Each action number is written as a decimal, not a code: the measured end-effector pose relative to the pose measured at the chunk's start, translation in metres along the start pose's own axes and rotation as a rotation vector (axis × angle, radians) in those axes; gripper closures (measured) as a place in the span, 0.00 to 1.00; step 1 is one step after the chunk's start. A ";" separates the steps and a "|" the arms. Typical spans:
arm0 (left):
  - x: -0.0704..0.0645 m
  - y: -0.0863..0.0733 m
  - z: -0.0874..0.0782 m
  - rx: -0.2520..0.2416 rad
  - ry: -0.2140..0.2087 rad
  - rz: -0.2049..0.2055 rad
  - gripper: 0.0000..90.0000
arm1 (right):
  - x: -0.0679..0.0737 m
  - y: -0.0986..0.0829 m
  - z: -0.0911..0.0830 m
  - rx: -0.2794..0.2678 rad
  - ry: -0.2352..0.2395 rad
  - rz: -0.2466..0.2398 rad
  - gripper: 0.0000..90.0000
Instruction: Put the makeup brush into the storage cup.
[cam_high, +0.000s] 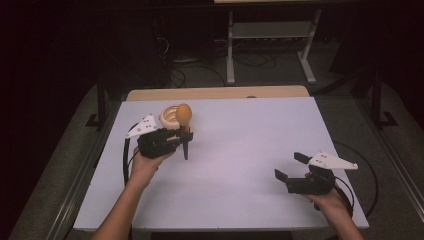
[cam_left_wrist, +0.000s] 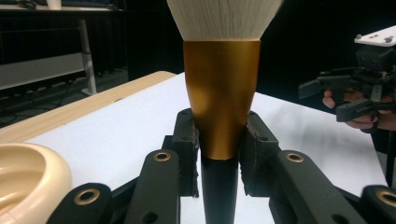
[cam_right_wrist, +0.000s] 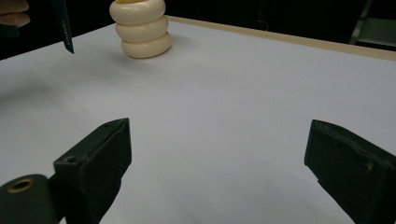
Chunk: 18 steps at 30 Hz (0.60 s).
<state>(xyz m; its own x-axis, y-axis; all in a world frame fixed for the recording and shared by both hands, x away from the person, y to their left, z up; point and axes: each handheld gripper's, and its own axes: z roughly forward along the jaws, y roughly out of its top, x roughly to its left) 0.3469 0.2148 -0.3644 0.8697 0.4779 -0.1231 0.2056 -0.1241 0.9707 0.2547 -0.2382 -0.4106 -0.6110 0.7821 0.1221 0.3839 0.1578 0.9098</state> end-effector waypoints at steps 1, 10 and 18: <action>0.001 0.001 0.000 -0.001 0.000 0.002 0.79 | 0.000 0.000 0.000 0.002 -0.001 0.005 0.07; 0.013 0.009 0.000 -0.025 0.009 -0.002 0.79 | 0.000 -0.001 0.000 0.010 -0.005 -0.007 0.07; 0.020 0.019 -0.001 -0.031 0.038 0.026 0.79 | 0.001 -0.002 0.001 0.021 -0.005 -0.003 0.07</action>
<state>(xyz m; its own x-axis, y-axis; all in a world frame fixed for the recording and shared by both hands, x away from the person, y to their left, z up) 0.3683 0.2227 -0.3487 0.8569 0.5075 -0.0906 0.1690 -0.1105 0.9794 0.2539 -0.2373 -0.4122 -0.6090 0.7844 0.1177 0.3967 0.1727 0.9016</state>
